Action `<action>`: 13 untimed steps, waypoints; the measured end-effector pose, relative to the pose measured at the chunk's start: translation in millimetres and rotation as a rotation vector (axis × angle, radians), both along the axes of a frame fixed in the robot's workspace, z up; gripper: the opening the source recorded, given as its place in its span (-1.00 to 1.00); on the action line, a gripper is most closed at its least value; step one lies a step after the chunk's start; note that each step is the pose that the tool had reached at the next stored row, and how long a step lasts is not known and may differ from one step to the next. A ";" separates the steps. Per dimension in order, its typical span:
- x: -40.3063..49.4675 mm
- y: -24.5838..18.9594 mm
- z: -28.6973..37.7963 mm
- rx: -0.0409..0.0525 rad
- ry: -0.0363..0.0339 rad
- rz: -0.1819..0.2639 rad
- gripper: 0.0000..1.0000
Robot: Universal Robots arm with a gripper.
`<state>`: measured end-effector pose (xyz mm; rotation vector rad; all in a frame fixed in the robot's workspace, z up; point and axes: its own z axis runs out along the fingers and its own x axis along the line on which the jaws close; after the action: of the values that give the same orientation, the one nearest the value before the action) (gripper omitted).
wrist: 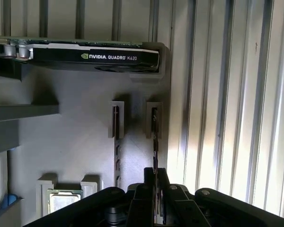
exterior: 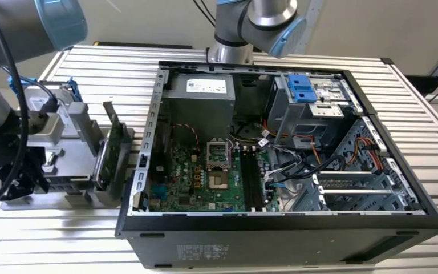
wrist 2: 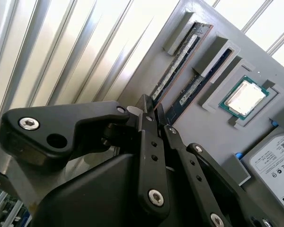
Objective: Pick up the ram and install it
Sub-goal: 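Pick up the ram and move it above insertion slot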
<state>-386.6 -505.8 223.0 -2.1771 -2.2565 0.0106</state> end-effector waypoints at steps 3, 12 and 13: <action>0.0 0.0 2.0 -0.0001 0.0001 0.000 -1.00; 0.0 0.0 10.0 0.0000 0.0000 0.000 -1.00; 0.0 0.0 10.8 0.0000 0.0000 0.000 -1.00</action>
<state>-386.6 -505.8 233.8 -2.1771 -2.2565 0.0106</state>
